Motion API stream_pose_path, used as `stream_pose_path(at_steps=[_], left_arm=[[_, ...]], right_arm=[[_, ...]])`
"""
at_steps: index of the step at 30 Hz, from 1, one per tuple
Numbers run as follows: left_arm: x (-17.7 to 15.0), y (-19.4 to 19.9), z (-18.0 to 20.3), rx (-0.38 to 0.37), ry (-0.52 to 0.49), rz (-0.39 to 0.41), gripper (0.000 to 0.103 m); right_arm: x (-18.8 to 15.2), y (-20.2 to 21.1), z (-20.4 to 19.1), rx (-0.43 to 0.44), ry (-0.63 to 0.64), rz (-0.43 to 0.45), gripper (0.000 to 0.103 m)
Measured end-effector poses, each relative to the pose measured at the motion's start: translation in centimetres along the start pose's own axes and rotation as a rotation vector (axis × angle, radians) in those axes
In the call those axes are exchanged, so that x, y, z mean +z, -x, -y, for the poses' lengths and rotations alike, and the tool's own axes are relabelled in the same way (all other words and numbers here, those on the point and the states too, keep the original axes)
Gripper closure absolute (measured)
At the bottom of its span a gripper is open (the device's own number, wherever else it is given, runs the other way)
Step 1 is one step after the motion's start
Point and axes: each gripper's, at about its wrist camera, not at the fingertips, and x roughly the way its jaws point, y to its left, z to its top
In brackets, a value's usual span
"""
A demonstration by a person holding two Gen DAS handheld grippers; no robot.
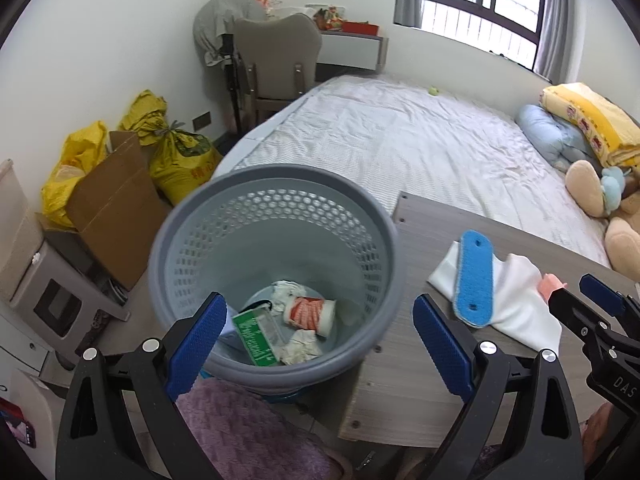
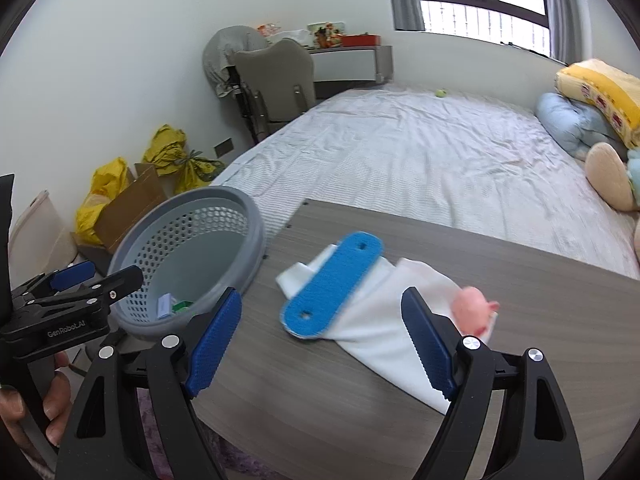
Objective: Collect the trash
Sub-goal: 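Withdraw both grippers toward the blue sponge on the white cloth, then grasp the pink pig toy with the right gripper while the left gripper grasps the blue sponge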
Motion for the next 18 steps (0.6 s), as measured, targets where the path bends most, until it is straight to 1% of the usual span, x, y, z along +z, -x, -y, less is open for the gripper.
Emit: stream_pose_path(at_steps=[7,10,18], left_arm=[[-0.7,-1.4,3.6,-0.03,-0.058,-0.033,0.01],[-0.7,-1.8,4.9,-0.041,-0.08,-0.042,0.01],[-0.4,-3.1,7.6,-0.066,-0.125,-0.059,0.01]], right_arm=[[-2.1,0.3,5.0,-0.073,-0.069,-0.034,0.025],[-2.8,0.1,6.8,-0.091,-0.099,-0.045,0.024],[-3.3,-1.9,10.7,-0.166,-0.164,-0.071,0.025]])
